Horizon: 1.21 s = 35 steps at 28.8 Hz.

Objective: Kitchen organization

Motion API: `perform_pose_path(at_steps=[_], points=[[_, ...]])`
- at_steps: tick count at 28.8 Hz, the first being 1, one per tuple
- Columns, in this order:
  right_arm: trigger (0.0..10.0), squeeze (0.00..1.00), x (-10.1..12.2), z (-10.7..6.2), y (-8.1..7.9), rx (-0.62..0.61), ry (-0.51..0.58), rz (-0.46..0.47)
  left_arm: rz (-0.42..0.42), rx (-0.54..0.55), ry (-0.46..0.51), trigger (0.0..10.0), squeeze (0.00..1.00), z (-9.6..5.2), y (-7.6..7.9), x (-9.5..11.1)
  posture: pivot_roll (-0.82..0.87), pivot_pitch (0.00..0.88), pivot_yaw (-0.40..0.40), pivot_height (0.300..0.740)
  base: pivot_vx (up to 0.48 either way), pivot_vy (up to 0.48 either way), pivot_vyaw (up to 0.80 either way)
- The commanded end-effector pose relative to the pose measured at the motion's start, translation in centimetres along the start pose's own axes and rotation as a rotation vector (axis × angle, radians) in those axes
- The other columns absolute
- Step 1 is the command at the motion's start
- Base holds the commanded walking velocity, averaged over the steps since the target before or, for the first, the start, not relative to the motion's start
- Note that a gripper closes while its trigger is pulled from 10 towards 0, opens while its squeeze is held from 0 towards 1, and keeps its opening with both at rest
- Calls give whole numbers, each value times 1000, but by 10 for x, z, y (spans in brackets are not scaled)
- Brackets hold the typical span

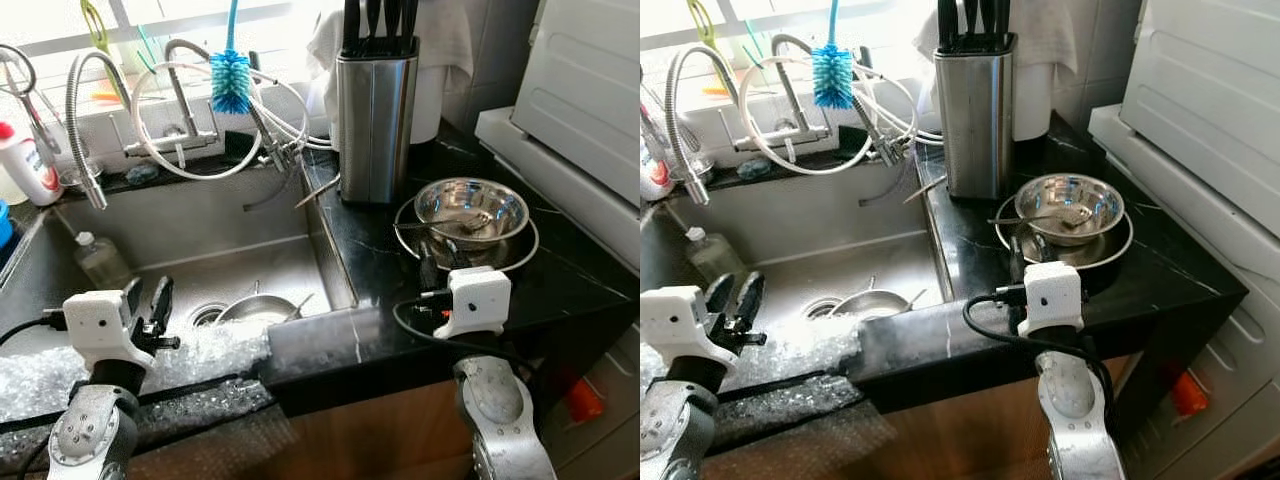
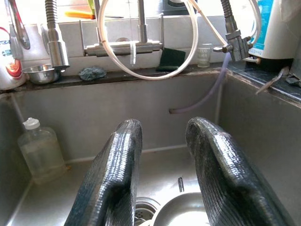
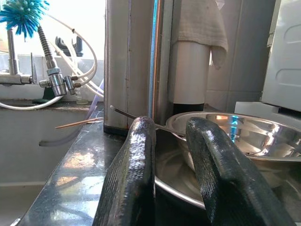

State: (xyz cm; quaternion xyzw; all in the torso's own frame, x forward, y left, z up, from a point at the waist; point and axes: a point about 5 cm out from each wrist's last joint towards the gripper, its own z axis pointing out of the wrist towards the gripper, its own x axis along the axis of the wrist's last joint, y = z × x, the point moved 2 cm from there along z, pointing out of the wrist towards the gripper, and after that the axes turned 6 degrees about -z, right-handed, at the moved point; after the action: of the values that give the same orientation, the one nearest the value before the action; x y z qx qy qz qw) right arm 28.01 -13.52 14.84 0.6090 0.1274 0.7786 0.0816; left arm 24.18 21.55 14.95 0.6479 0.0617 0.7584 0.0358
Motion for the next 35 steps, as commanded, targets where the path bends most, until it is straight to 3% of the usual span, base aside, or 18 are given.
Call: perform_pose_path(at_steps=[1,9,15,21,22,25,29,31,32,35], points=[[10000,0,5,2,-2,5,19,-1,13,-9,17,10000,0,-2,4,4,-78,0,114,740,0,0,0],[10000,0,10,9,2,-3,22,-26,0,-3,6,10000,0,0,9,-3,-77,0,113,740,0,0,0],[10000,0,33,26,-4,83,76,-36,-24,-9,2,10000,0,5,18,-7,-75,0,109,740,0,0,0],[10000,0,40,29,-10,164,89,-60,-30,-6,-1,10000,0,4,18,-8,-72,0,106,740,0,0,0],[10000,1000,45,30,-13,218,104,-81,-30,-7,-2,10000,0,4,19,-8,-74,0,107,740,0,0,0],[10000,1000,48,30,-14,240,108,-86,-29,-6,-2,10000,0,4,19,-8,-74,0,107,740,0,0,0],[10000,1000,53,27,-28,440,120,-234,-33,-11,-5,10000,0,6,21,-9,-79,0,109,740,0,0,0],[10000,1000,50,25,-28,460,108,-268,-36,-14,-5,10000,0,7,22,-10,-79,0,109,740,0,0,0],[10000,0,45,25,-27,473,80,-313,-39,-18,-8,10000,0,8,23,-10,-79,0,110,740,0,0,0],[10000,0,41,27,-25,474,63,-343,-40,-21,-10,10000,0,9,24,-11,-77,0,109,740,0,0,0]])
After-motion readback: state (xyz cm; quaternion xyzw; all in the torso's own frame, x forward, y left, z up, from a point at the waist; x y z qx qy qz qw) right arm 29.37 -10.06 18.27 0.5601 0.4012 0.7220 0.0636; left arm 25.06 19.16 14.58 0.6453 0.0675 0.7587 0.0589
